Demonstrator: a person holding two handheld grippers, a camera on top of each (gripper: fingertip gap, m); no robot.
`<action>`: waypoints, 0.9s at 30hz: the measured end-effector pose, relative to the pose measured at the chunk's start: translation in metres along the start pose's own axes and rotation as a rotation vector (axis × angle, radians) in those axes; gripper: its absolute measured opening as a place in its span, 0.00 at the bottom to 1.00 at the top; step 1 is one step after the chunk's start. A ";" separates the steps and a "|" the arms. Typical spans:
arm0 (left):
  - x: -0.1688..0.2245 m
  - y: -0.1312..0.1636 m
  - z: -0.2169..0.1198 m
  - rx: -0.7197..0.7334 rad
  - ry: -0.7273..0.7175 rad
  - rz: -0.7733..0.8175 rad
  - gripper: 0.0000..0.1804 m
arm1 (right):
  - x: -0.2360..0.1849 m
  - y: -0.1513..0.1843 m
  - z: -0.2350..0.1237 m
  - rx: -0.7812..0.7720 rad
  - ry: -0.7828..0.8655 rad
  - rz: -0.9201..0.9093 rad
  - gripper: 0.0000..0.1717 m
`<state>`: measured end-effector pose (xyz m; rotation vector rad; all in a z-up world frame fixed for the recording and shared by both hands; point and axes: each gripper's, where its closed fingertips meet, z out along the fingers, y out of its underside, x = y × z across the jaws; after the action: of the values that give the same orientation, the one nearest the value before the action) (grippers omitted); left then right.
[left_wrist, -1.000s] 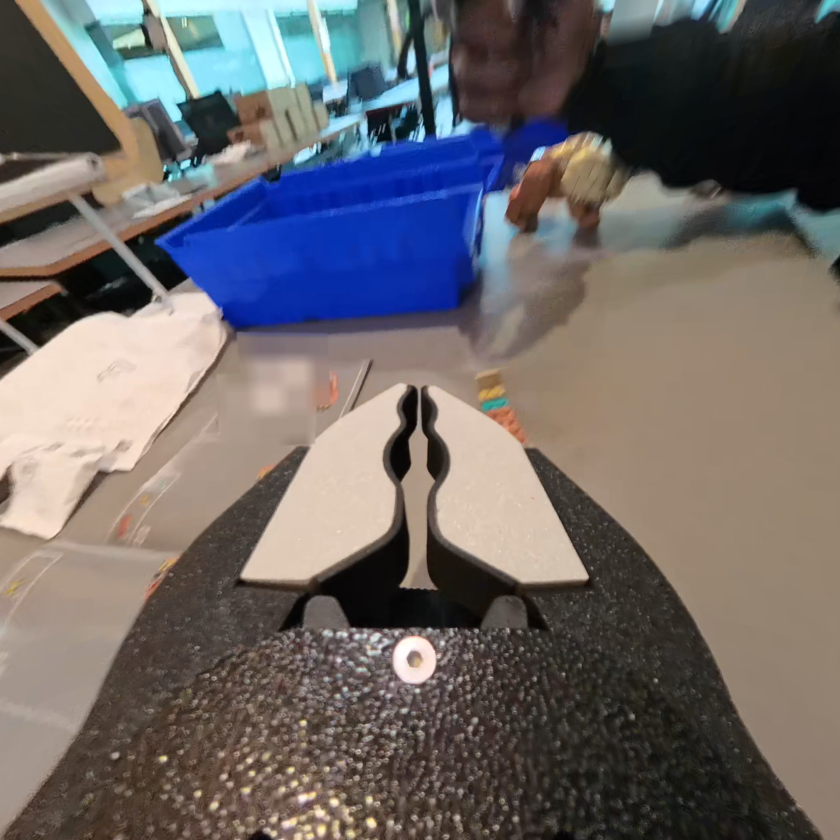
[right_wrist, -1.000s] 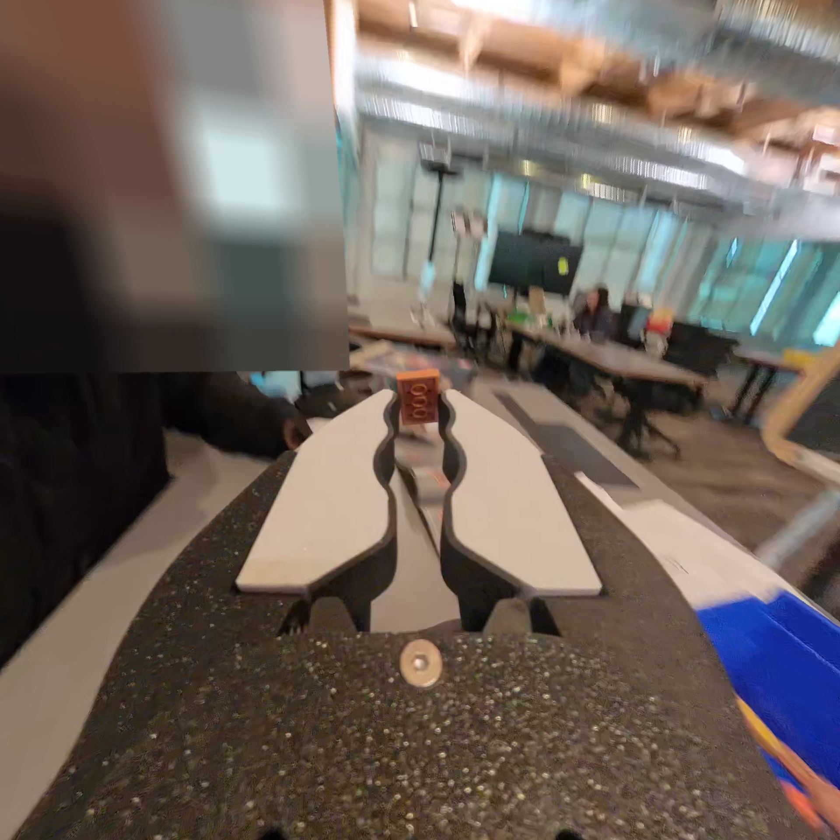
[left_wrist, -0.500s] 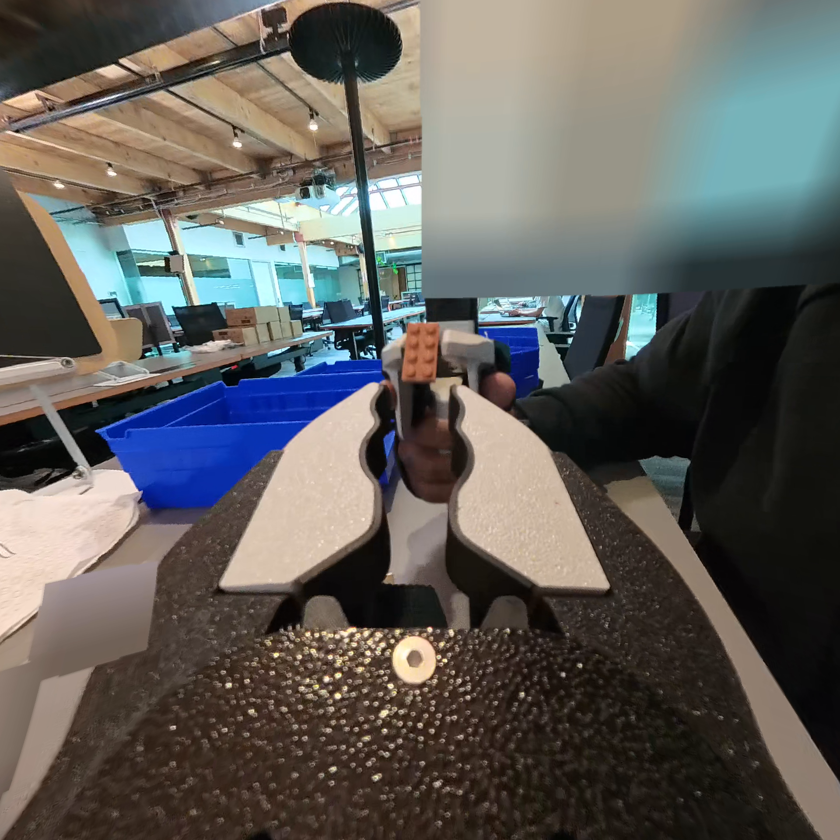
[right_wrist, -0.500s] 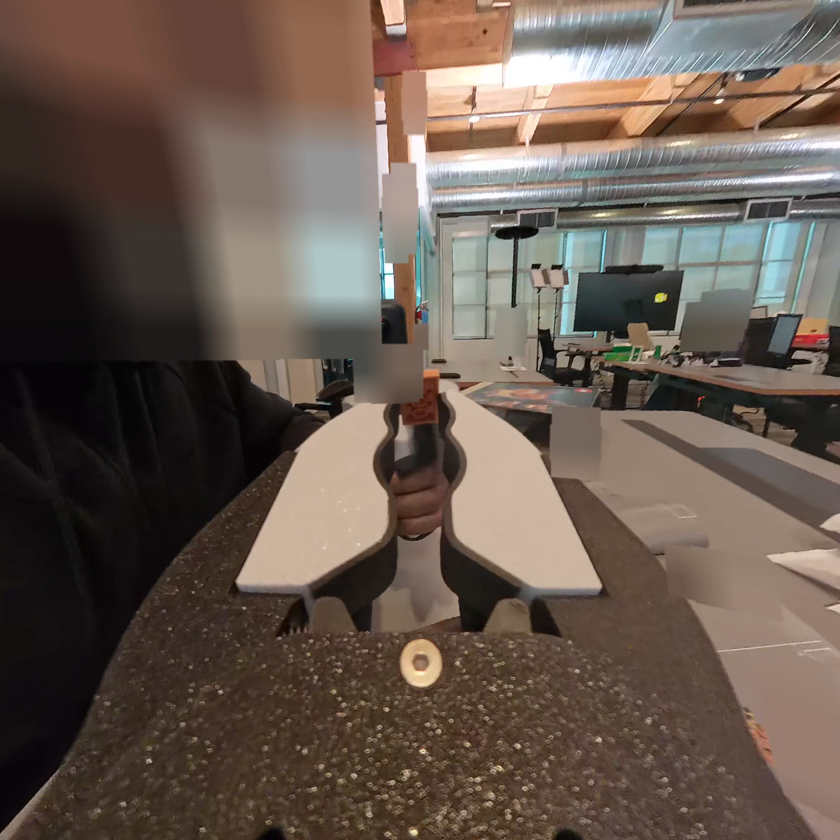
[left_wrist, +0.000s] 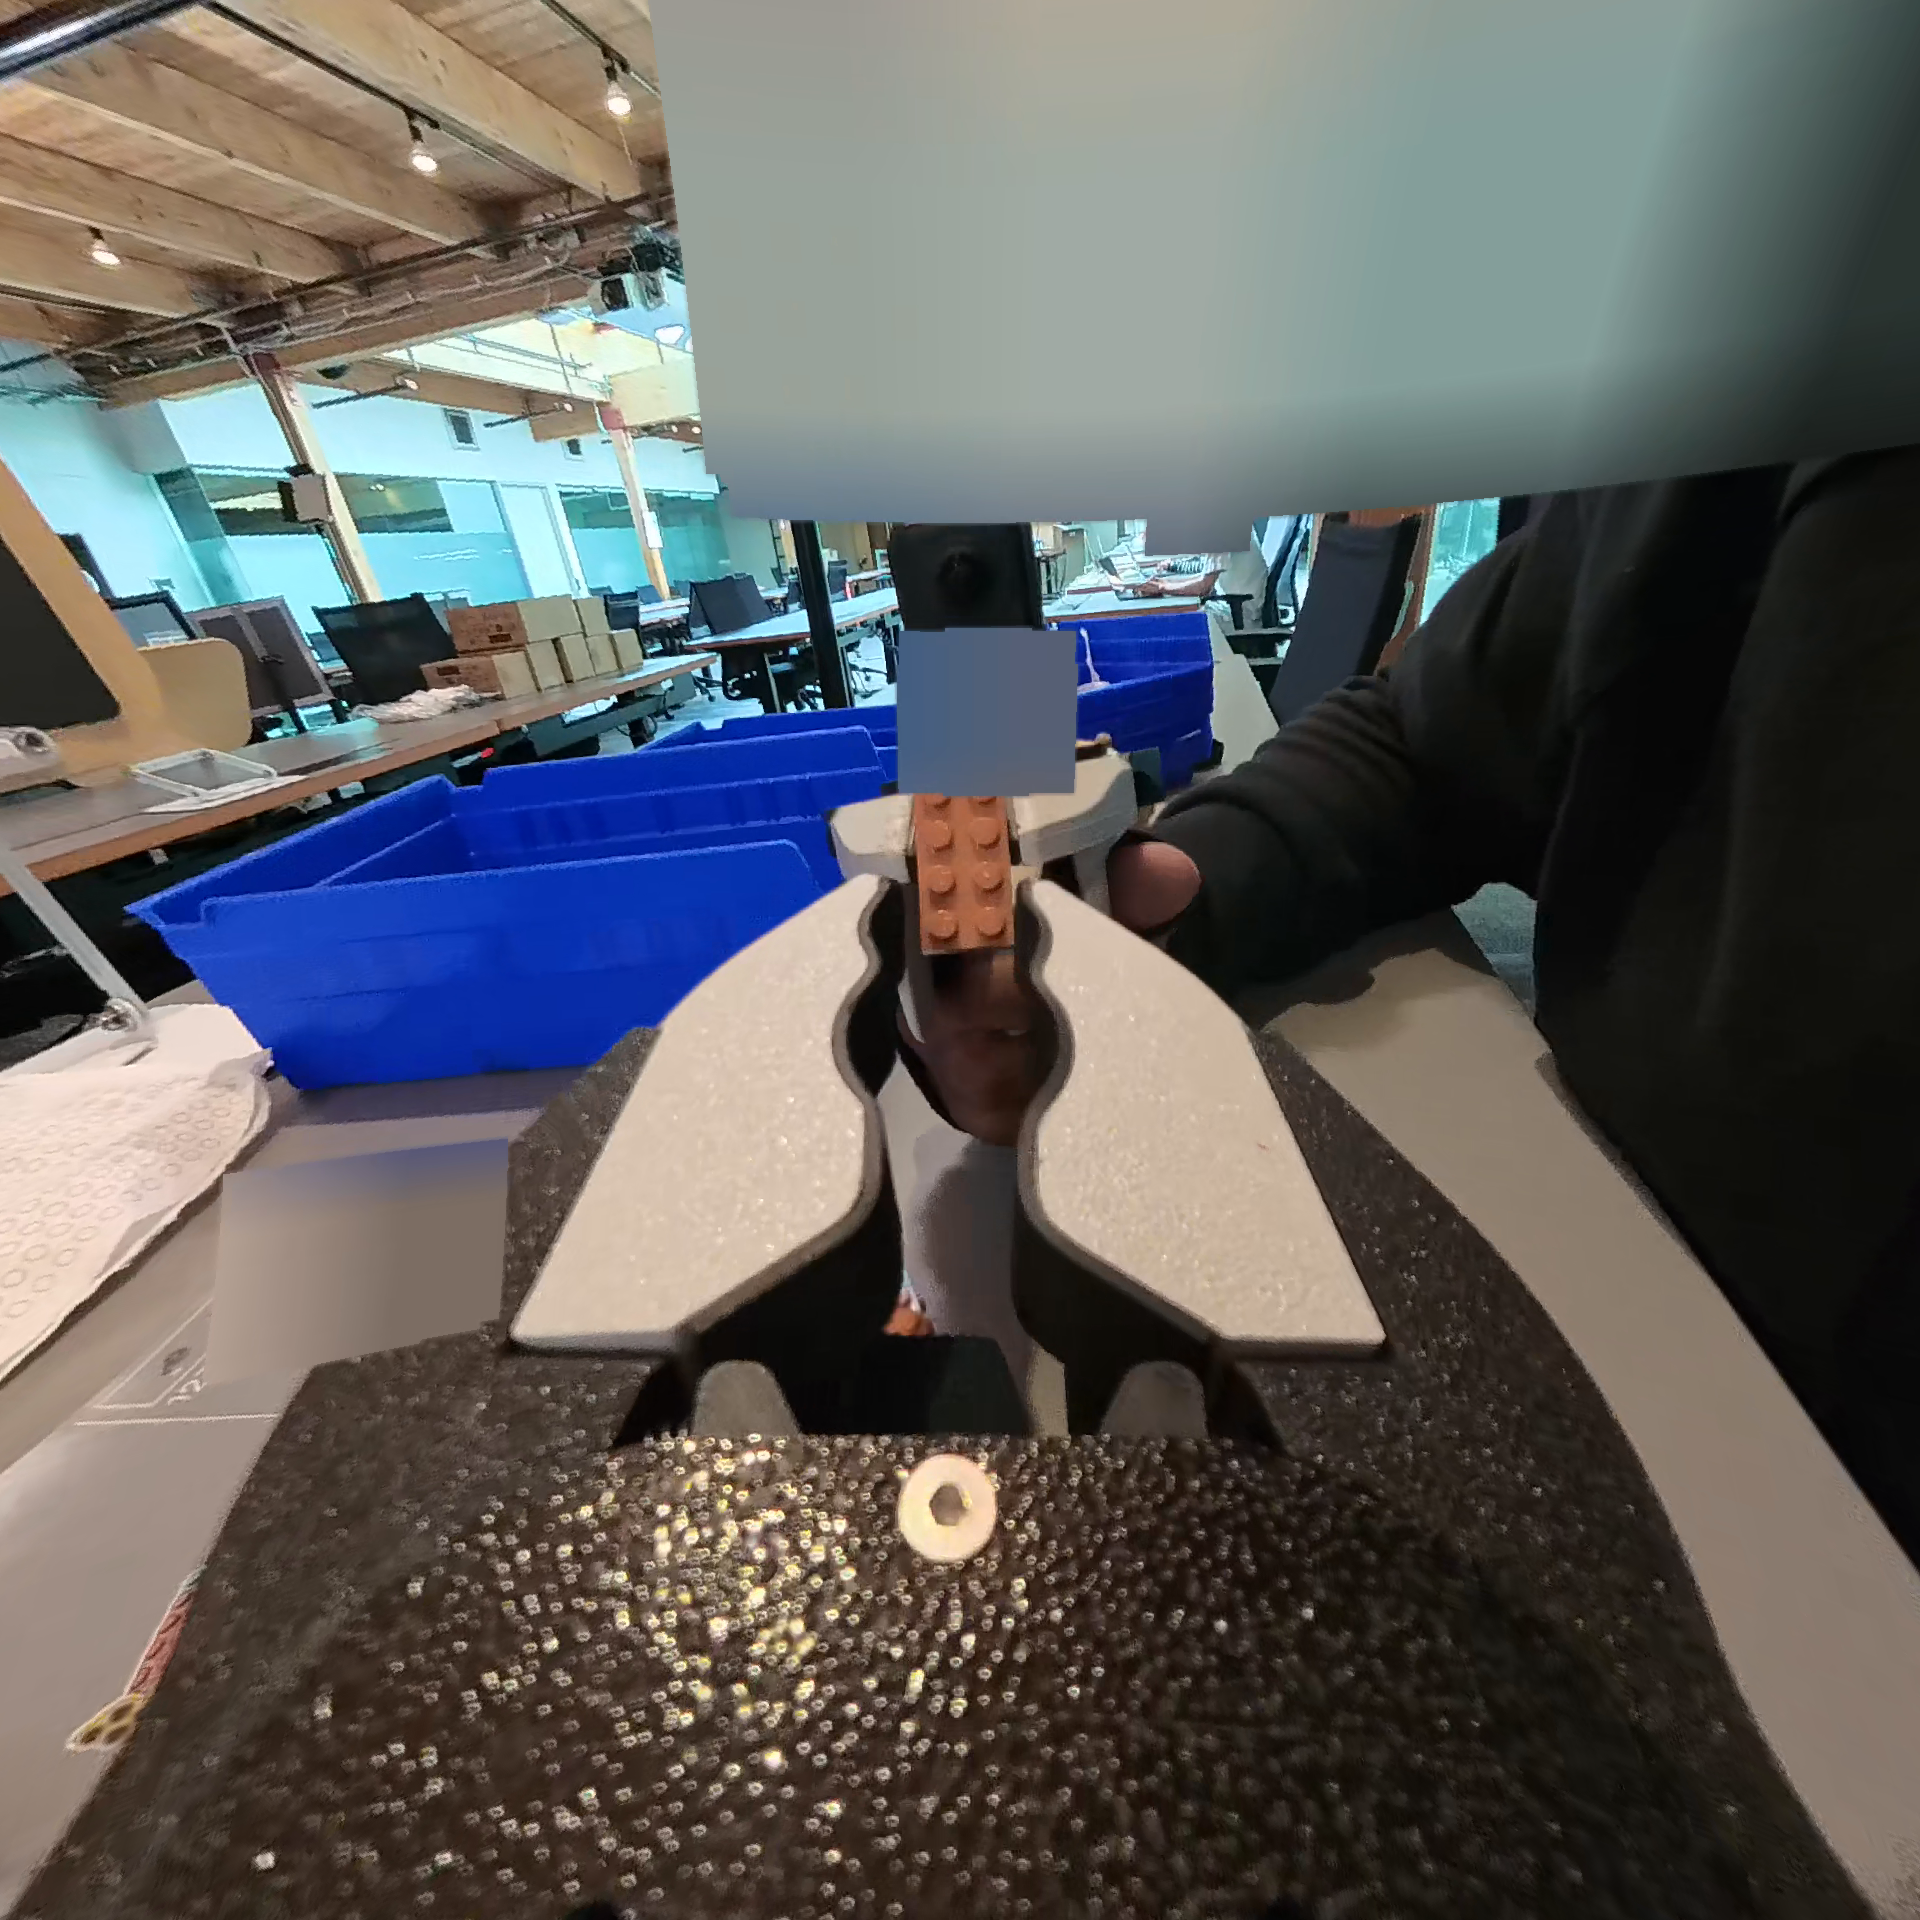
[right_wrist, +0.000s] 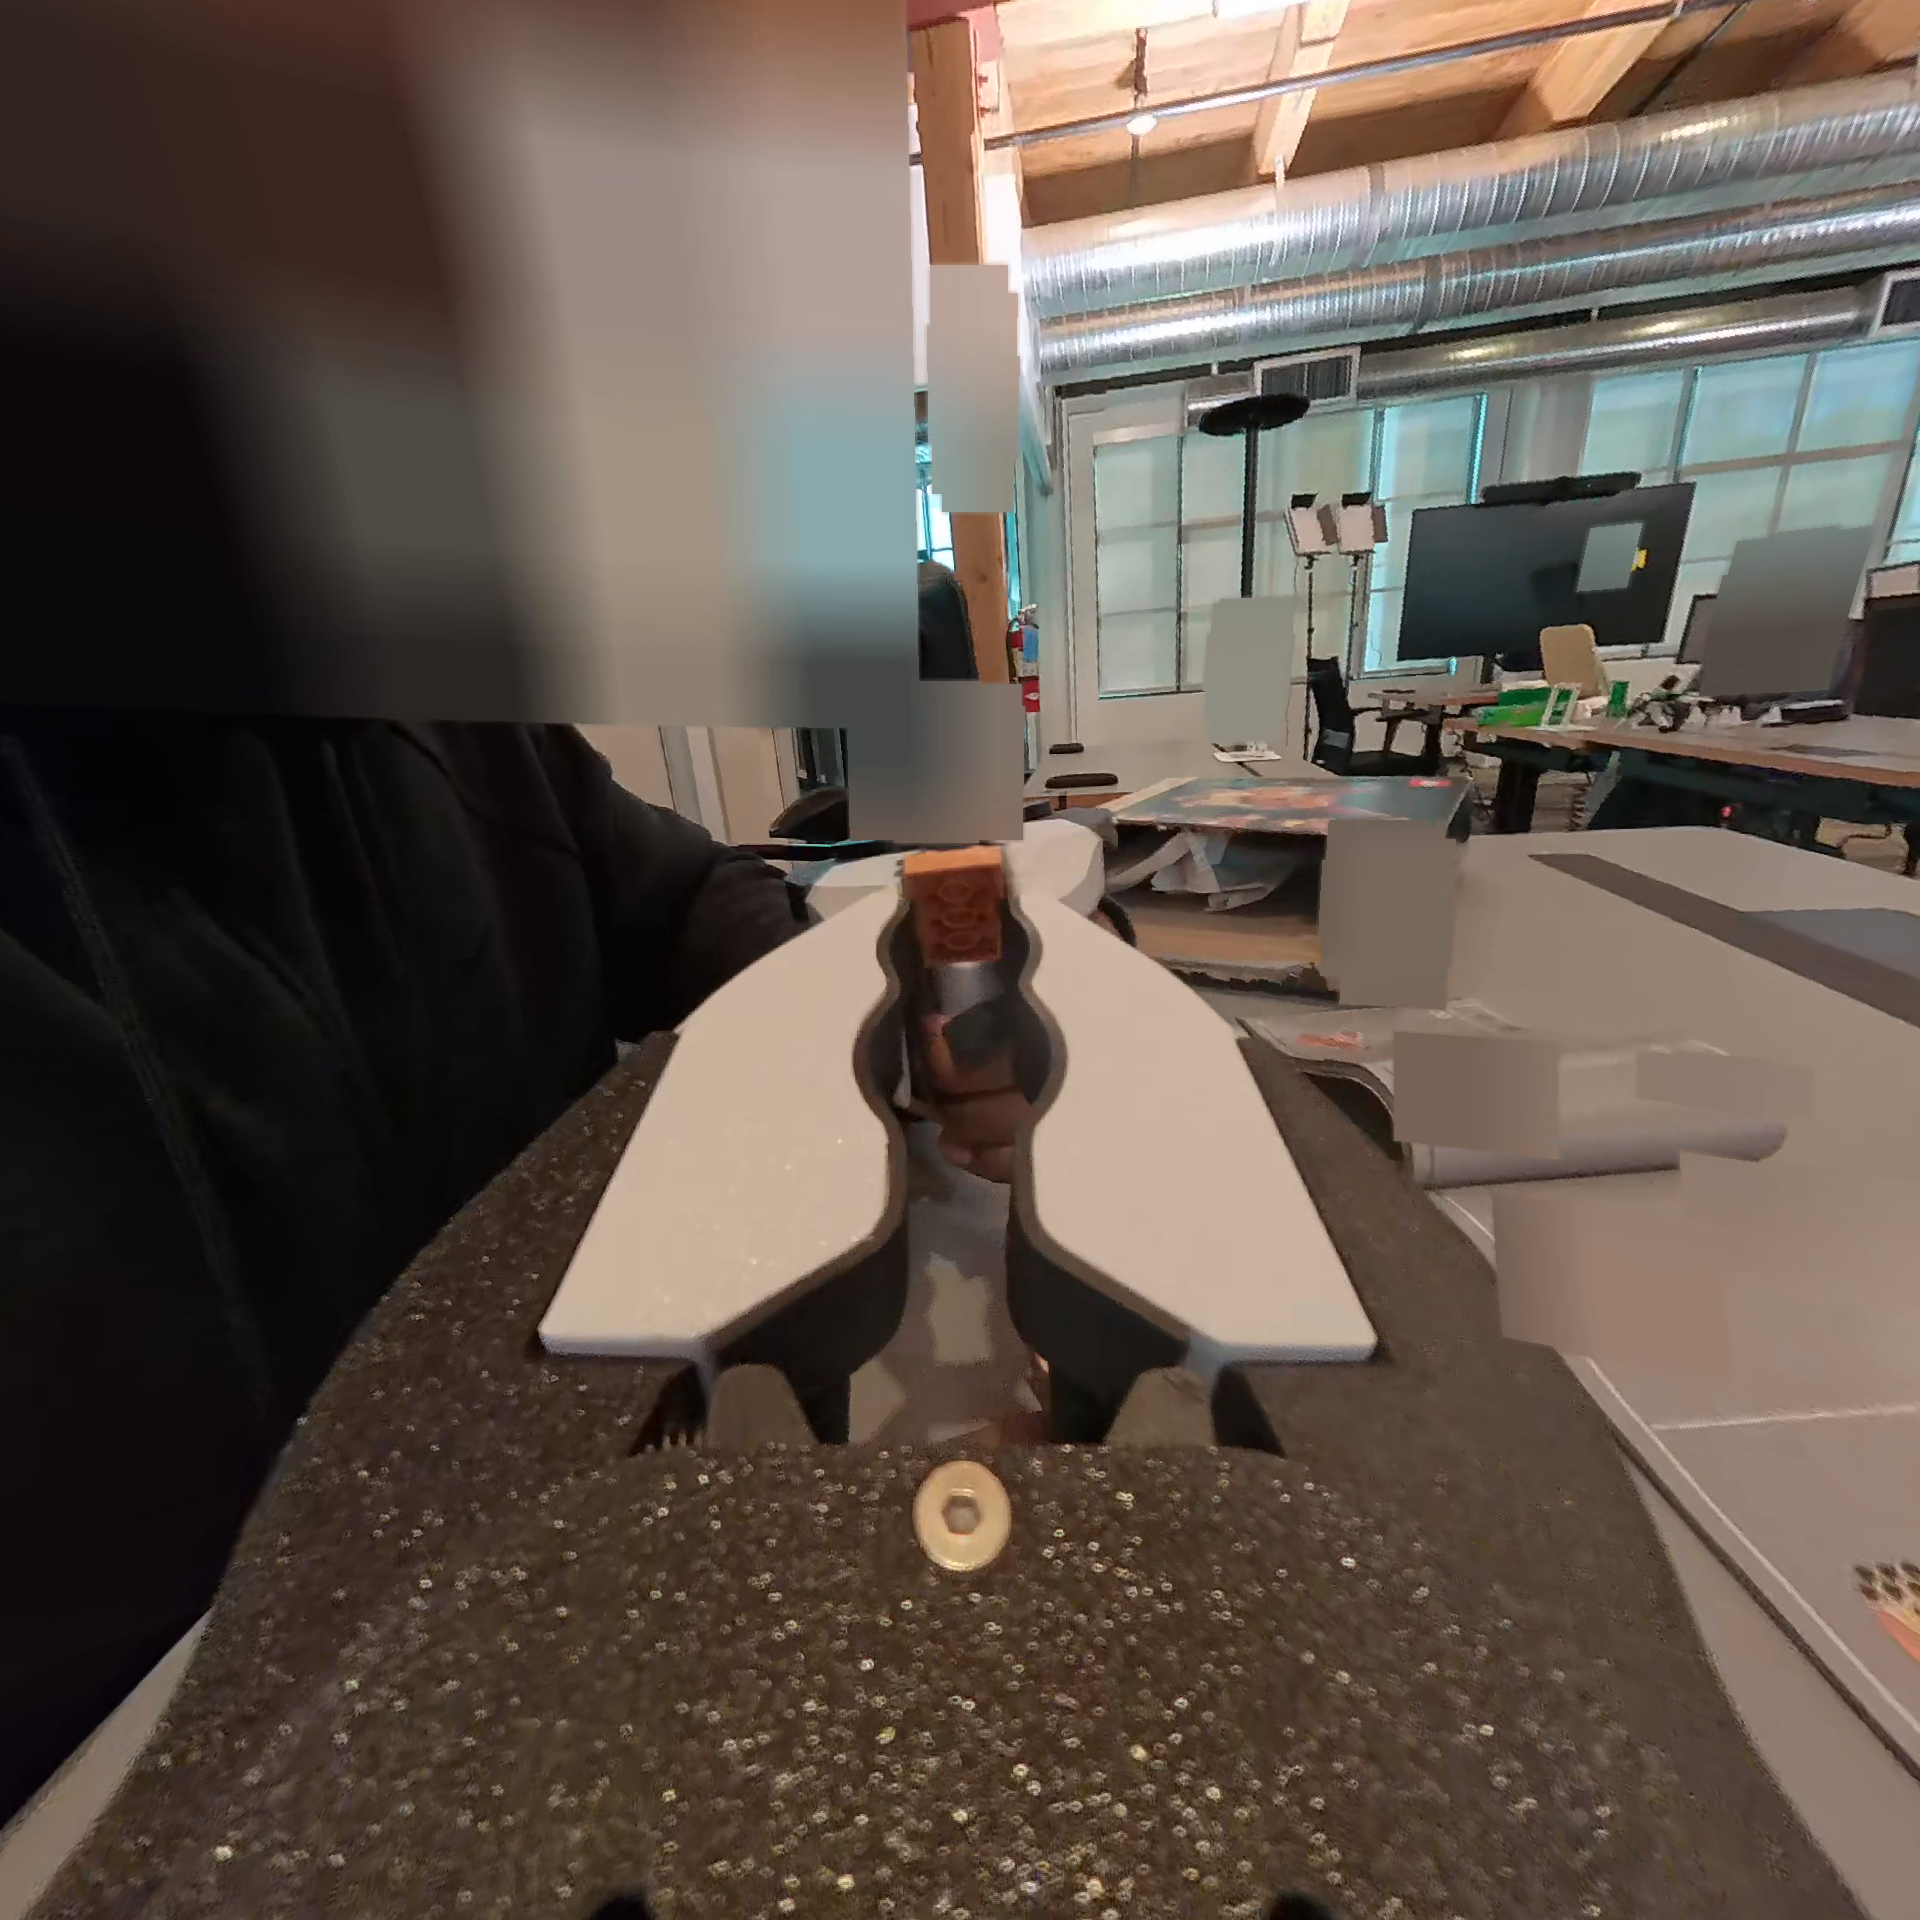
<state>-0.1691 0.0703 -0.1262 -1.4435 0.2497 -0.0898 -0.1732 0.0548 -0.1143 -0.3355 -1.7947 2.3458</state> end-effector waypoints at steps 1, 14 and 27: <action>0.000 0.001 -0.001 -0.004 0.005 0.001 0.09 | 0.001 0.002 -0.001 -0.010 0.007 0.002 0.09; -0.026 0.033 -0.010 -0.219 -0.098 -0.009 0.09 | 0.038 0.030 -0.031 -0.329 0.339 -0.211 0.14; -0.037 0.106 -0.035 -0.734 -0.141 -0.136 0.09 | 0.056 0.091 -0.060 -0.736 0.398 -0.126 0.25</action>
<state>-0.2224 0.0580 -0.2298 -2.1869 0.0637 -0.0034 -0.2098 0.1010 -0.2217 -0.6921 -2.2913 1.3274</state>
